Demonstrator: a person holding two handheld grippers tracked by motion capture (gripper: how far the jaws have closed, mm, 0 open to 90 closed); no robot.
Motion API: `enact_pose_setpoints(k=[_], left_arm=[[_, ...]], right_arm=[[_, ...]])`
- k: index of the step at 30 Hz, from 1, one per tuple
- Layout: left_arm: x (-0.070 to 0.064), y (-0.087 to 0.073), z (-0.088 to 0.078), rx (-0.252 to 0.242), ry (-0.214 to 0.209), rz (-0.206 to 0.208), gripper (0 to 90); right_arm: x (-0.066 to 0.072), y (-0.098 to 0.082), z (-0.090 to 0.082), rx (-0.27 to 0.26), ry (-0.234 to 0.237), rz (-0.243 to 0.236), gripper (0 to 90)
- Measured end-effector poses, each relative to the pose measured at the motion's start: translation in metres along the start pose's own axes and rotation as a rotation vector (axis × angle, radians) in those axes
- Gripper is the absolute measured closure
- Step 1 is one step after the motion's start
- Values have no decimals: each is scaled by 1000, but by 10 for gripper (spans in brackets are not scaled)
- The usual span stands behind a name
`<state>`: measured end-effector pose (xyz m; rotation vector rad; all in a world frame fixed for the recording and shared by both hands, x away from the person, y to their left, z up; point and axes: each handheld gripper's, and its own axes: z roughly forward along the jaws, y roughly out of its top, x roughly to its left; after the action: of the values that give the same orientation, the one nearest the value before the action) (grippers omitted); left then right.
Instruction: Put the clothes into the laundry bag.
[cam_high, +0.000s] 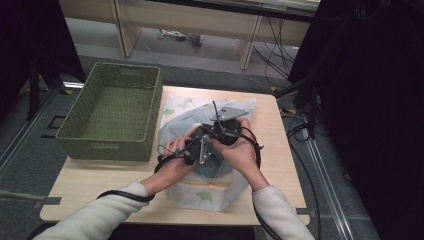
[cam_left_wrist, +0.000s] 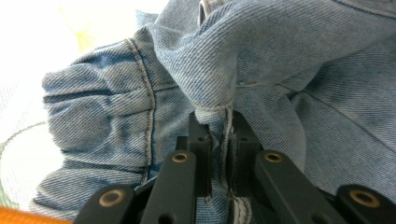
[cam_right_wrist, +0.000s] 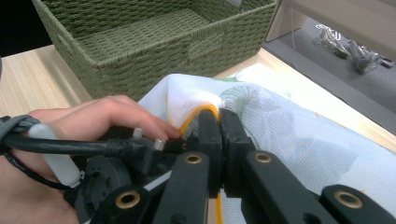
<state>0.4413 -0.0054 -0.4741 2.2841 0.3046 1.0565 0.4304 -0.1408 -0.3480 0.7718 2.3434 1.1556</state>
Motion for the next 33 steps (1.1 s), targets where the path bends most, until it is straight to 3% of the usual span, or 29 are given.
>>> enact_pose_setpoints(k=[1, 2, 7, 9, 10, 11, 12, 15, 25, 31, 33], left_arm=[[0, 0, 0, -8, -2, -8, 801], [2, 0, -3, 21, -4, 27, 794], [1, -2, -4, 21, -9, 21, 749], [-1, -2, -4, -2, -11, -3, 711], [0, -3, -5, 11, -13, 14, 687], [-2, -4, -6, -11, -21, -5, 658], [0, -4, -8, 4, -21, 19, 631], [-2, -6, -12, -19, -31, -16, 574], [2, -10, -36, -52, -92, -53, 463], [9, -9, -64, -106, -122, -99, 447], [14, -10, -76, -133, -128, -140, 448]], right_arm=[[0, 0, 0, -1, 1, -3, 900], [-1, 0, 0, 0, 0, -3, 900], [0, 0, 0, 2, 3, -5, 900], [0, 0, 0, 5, 3, -1, 900], [0, 0, 0, 4, 4, -2, 900], [-1, 0, 0, 5, 2, 4, 900], [-1, -1, 0, 5, 3, -1, 900], [-2, -2, 1, 10, -1, 0, 900], [-3, -2, 0, 15, -1, 10, 900], [-4, -2, 0, 15, -2, 4, 900], [-5, -3, 0, 15, -3, 6, 900]])
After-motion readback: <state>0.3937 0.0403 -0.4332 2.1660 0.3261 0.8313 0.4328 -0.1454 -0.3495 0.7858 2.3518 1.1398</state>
